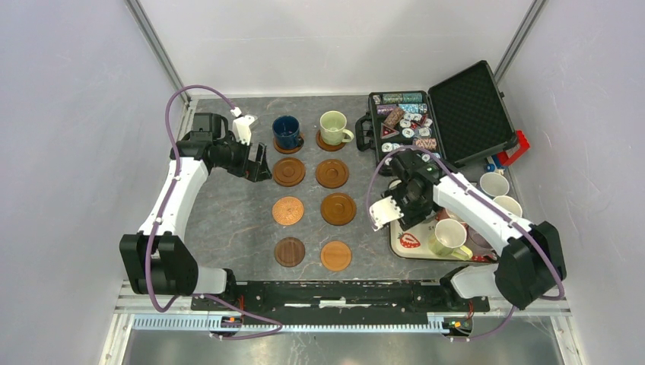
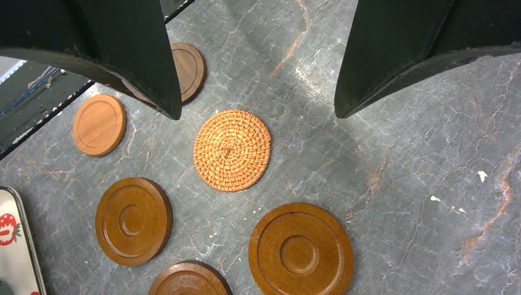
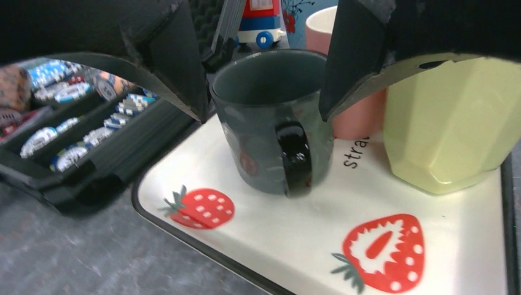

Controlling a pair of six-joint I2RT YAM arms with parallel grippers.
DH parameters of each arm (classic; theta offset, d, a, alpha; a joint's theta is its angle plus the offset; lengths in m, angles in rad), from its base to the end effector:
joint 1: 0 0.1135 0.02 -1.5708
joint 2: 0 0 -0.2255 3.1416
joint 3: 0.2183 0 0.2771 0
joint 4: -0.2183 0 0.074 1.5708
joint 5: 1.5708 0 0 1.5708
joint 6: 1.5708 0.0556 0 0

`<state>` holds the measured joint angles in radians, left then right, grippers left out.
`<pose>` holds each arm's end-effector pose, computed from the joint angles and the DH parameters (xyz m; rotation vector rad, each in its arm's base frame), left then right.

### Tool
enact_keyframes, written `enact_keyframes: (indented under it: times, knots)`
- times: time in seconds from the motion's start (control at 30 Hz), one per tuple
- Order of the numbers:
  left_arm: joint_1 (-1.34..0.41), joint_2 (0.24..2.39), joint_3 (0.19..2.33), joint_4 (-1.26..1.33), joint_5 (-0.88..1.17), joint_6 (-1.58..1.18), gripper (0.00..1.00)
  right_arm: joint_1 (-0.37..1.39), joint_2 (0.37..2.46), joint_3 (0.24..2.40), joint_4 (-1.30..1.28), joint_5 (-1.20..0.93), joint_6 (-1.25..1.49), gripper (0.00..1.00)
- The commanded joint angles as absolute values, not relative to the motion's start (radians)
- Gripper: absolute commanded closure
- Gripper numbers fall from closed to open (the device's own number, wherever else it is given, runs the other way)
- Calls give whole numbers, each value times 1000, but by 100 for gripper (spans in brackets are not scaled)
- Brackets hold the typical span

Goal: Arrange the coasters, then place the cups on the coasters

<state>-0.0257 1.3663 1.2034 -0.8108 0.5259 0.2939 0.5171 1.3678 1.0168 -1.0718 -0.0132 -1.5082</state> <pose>0.3187 -0.0361 0.2487 0.5859 2.3690 -0.5487 0.2329 0.1333 0.1695 -2.5487 1.5897 -0.0885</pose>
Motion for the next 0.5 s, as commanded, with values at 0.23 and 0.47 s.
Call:
enact_keyframes:
  times: [0.23,0.47]
  knots:
    - [-31,1366,1207,-794,539,316,0,482,1272,1139,-929,22,-830,24]
    - [-29,1347,1175,-776,539,309,0,379,1199,1126,-956,-72,-302,26]
